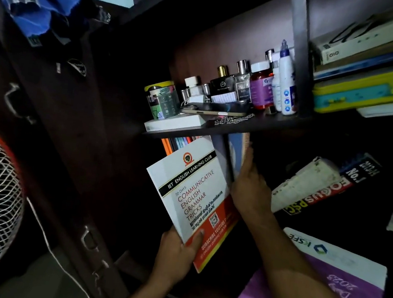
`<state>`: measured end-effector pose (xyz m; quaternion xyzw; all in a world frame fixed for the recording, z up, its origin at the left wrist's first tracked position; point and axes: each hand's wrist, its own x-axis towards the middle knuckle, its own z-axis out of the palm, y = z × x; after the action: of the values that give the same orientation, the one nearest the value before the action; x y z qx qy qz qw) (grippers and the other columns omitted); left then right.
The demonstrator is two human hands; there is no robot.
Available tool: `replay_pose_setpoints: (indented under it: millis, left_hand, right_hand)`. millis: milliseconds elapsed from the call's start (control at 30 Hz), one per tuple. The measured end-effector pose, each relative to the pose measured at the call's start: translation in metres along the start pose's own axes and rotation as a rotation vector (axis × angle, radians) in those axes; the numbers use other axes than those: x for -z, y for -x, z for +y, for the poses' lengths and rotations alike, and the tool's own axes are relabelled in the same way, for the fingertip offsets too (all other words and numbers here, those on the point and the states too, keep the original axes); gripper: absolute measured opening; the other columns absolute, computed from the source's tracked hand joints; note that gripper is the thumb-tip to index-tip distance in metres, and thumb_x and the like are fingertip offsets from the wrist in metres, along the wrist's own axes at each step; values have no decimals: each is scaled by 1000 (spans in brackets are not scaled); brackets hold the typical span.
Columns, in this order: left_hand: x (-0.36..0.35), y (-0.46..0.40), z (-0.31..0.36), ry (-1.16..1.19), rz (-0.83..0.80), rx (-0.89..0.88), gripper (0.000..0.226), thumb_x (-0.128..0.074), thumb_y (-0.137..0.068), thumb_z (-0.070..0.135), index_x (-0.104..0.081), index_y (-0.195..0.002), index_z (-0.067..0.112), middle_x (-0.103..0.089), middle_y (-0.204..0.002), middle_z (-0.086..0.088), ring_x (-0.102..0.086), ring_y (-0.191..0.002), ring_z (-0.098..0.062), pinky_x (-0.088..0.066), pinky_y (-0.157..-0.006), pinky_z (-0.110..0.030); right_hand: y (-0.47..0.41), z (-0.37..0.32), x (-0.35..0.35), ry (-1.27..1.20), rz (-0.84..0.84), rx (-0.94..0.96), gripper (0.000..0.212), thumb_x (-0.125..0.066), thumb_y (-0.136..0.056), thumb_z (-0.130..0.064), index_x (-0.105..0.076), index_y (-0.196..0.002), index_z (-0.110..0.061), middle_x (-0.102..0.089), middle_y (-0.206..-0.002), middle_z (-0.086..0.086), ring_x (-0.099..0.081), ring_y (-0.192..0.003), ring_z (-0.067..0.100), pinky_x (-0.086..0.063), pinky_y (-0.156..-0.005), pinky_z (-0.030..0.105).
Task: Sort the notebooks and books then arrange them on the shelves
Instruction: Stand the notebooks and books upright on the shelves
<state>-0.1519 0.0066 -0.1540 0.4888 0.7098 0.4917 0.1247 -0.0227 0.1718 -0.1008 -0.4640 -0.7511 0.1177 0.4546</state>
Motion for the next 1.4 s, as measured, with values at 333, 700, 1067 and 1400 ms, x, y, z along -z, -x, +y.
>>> replay_pose_setpoints:
  millis: [333,700,1067,1400]
  left_hand:
    - [-16,11,5,1,77,-84,46,-67,-85,52,-56,-125,30,-67,-115,16,-70,-102,-10,-60,-81,-24]
    - [-22,8,21,-4,81,-67,33,-67,-88,38,-57,-119,30,-67,-109,18,-71,-93,-3,-57,-71,-14]
    - [-65,-44,35,-303,163,24,90,-33,-75,81,-58,-135,19,-72,-118,-9,-69,-108,-30,-57,-89,-44]
    - [-58,-44,29,-13,185,-228,42,-63,-96,40,-38,-122,61,-64,-123,21,-70,-104,-10,-61,-83,-40]
  right_hand:
    - [2,6,11,160,-111,47,27,-50,-101,-28,-58,-121,-12,-47,-126,14,-60,-105,34,-53,-83,40]
    - [16,15,41,253,-138,62,30,-52,-97,-7,-56,-127,-9,-43,-132,13,-63,-102,30,-55,-83,39]
    - [20,17,38,71,-296,100,43,-43,-103,-26,-34,-145,-22,-24,-147,11,-61,-111,30,-52,-88,40]
    - [14,18,30,154,-397,192,57,-49,-98,-30,-29,-152,-32,-29,-143,3,-57,-118,29,-39,-107,49]
